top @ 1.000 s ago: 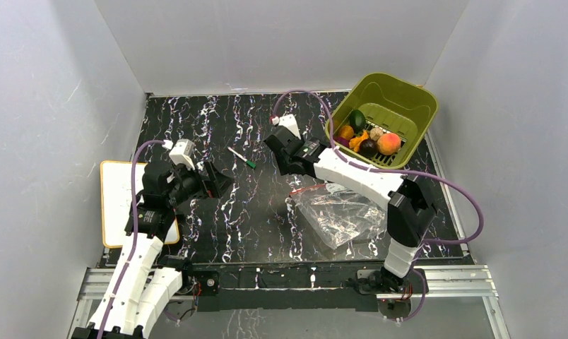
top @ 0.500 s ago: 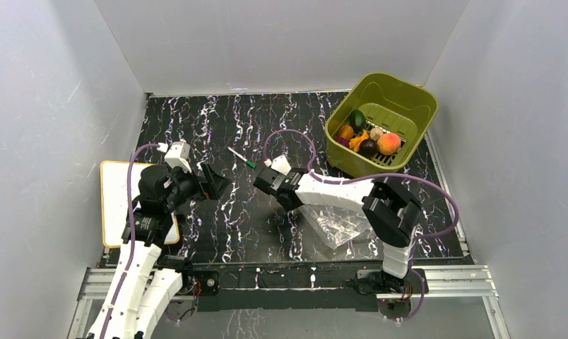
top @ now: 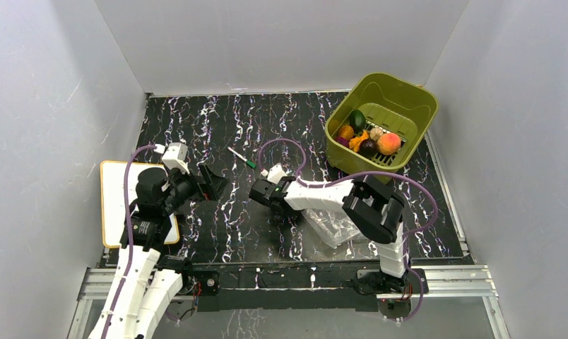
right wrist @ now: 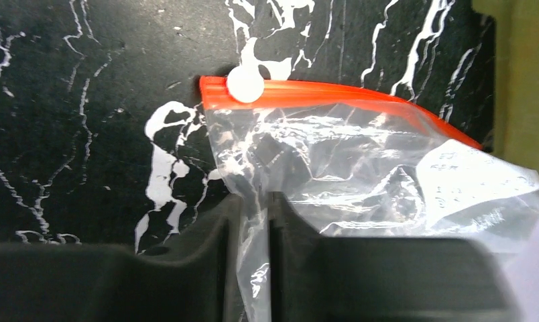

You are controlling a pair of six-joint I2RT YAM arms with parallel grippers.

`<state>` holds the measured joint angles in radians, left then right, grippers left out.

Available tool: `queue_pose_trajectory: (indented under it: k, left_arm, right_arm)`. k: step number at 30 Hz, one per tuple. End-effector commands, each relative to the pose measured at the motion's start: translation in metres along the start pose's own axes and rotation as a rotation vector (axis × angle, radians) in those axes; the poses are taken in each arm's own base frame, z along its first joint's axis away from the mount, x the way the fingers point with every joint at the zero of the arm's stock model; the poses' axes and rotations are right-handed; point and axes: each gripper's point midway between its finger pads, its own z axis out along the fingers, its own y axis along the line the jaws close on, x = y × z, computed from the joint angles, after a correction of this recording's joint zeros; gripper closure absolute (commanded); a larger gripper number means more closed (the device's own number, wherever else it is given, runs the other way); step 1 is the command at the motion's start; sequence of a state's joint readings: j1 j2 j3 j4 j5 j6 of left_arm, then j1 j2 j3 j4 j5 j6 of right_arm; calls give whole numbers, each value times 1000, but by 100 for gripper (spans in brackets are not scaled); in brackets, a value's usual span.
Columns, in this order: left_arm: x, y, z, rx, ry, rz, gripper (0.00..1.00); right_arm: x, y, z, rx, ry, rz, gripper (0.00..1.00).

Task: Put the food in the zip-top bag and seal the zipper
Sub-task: Pick up the zipper food storage bag at the center of the board, then open the zipper of the food storage bag at the center of the board.

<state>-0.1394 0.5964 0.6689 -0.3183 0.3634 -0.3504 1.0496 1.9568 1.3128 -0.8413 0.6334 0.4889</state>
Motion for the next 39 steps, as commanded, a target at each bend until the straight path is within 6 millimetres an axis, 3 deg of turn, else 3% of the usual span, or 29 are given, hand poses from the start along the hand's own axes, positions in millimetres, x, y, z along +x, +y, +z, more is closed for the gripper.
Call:
queue_pose_trajectory:
  k: [1, 3, 11, 15, 24, 28, 32, 35, 39]
  left_arm:
    - [-1, -1, 1, 16, -10, 14, 3]
    - [-1, -2, 1, 17, -11, 14, 4]
    - [-2, -1, 3, 26, -24, 24, 9]
    - [3, -4, 7, 62, -14, 31, 12]
    - [16, -44, 12, 367, -26, 91, 19]
    - [6, -57, 11, 450, -66, 118, 19]
    - [-4, -86, -4, 640, -126, 217, 22]
    - [-2, -100, -14, 755, -146, 305, 22]
    - [4, -104, -13, 823, -134, 356, 19]
  right_arm:
    - [-21, -14, -12, 84, -85, 19, 93]
    - [-24, -12, -19, 59, -104, 20, 100]
    - [-36, -9, -52, -48, -170, 12, 100]
    - [-45, -11, -81, -152, -214, 21, 100]
    - [-48, 3, -168, -605, -368, -59, 100]
    - [-49, -6, -204, -714, -445, -121, 100]
    - [-45, -8, -232, -819, -482, -175, 100]
    - [-44, -10, -250, -882, -522, -193, 100]
    - [-44, -21, -282, -971, -670, -201, 100]
